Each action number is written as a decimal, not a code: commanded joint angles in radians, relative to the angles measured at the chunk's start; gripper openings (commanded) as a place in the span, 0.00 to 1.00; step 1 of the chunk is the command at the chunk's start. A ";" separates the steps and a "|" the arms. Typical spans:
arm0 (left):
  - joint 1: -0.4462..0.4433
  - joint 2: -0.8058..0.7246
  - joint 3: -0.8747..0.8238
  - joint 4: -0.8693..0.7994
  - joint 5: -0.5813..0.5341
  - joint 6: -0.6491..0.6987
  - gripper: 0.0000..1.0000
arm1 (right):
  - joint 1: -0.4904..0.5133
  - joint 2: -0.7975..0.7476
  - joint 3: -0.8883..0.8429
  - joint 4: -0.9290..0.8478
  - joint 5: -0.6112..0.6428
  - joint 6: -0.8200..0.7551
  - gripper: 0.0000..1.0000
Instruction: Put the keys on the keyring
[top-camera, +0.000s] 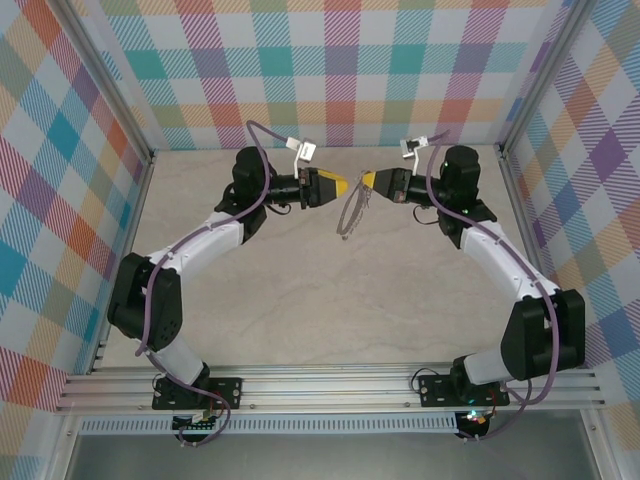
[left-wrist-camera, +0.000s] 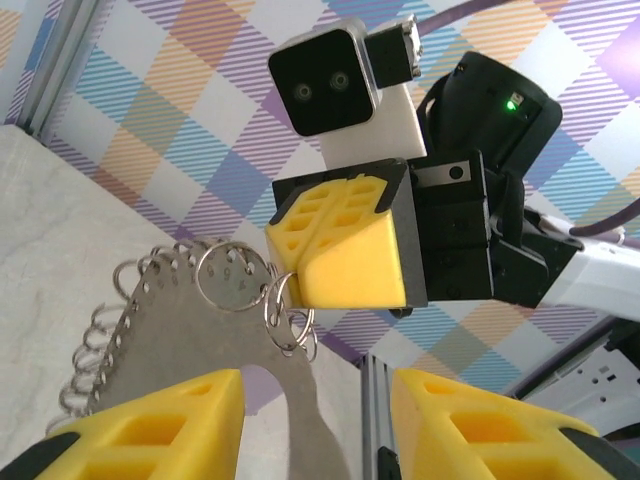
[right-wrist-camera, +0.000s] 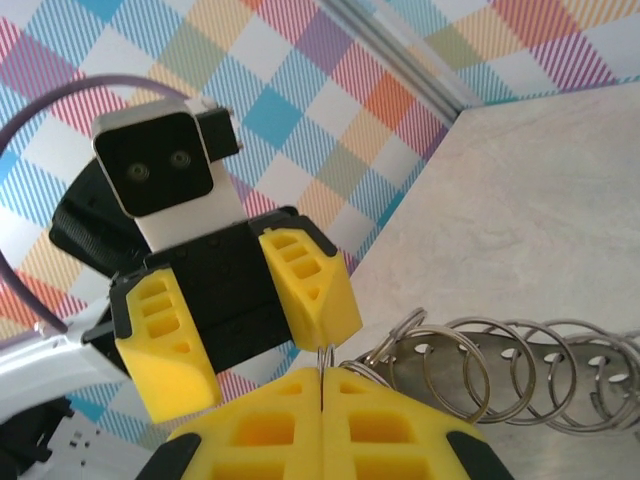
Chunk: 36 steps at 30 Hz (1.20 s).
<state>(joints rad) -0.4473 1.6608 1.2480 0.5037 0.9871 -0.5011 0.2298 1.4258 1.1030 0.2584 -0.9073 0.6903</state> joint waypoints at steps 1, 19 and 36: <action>0.023 -0.023 0.026 -0.037 0.053 0.053 0.41 | -0.003 0.023 0.037 -0.013 -0.107 -0.058 0.00; 0.029 0.028 0.054 -0.015 0.101 0.032 0.36 | 0.049 0.056 0.028 0.025 -0.171 -0.039 0.00; 0.021 0.049 0.062 -0.024 0.124 0.034 0.35 | 0.063 0.065 0.037 0.033 -0.158 -0.039 0.00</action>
<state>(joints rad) -0.4267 1.6985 1.2755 0.4694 1.0843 -0.4713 0.2878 1.4925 1.1053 0.2455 -1.0416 0.6678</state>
